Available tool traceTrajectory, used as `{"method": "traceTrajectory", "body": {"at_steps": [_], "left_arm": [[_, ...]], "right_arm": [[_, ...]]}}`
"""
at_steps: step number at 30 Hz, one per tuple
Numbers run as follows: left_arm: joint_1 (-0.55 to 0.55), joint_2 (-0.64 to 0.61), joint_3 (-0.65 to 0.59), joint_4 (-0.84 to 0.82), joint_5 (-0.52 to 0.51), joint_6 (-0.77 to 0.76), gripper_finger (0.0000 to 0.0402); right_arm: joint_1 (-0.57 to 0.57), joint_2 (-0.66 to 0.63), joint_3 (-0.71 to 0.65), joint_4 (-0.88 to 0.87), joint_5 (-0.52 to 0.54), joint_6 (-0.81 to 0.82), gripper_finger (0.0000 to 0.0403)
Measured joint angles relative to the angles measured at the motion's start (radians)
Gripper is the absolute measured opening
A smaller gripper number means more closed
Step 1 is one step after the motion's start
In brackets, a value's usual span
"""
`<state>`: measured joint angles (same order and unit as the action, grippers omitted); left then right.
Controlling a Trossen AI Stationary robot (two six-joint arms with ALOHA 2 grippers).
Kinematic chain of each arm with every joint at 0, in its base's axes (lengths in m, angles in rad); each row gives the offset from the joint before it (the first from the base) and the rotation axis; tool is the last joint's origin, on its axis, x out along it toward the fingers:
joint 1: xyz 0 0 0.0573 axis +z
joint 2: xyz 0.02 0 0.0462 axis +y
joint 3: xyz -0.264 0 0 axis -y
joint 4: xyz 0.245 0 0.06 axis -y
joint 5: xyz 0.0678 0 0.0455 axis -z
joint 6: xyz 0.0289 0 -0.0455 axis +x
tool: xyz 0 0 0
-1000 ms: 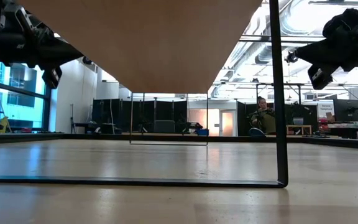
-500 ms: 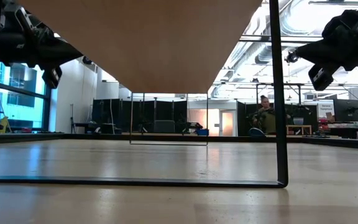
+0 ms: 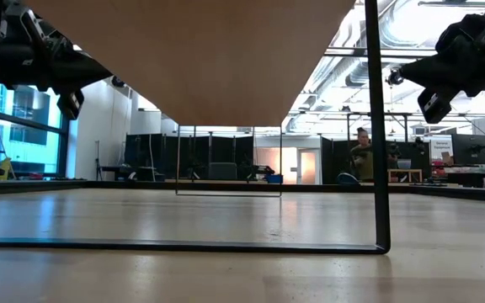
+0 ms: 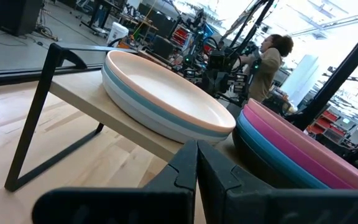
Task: Place and stack plates onto a shelf
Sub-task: Return to Home Position
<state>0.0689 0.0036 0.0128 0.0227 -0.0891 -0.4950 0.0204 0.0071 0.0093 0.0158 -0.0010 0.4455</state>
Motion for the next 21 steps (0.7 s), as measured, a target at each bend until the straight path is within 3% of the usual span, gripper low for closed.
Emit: {"method": "traceTrajectory", "body": {"at_steps": [11,17,21], "left_arm": [[-0.002,0.0,0.0,0.0,-0.001,0.002,0.0001],[-0.005,0.0,0.0,-0.012,0.054,0.278,0.0001],[-0.006,0.0,0.0,-0.012,0.064,0.344,0.0001]], "right_arm": [[0.0,0.0,0.0,0.0,0.0,0.0,0.0],[0.0,0.0,0.0,0.0,0.0,0.0,0.0],[0.0,0.0,0.0,0.0,0.0,0.0,0.0]]}}
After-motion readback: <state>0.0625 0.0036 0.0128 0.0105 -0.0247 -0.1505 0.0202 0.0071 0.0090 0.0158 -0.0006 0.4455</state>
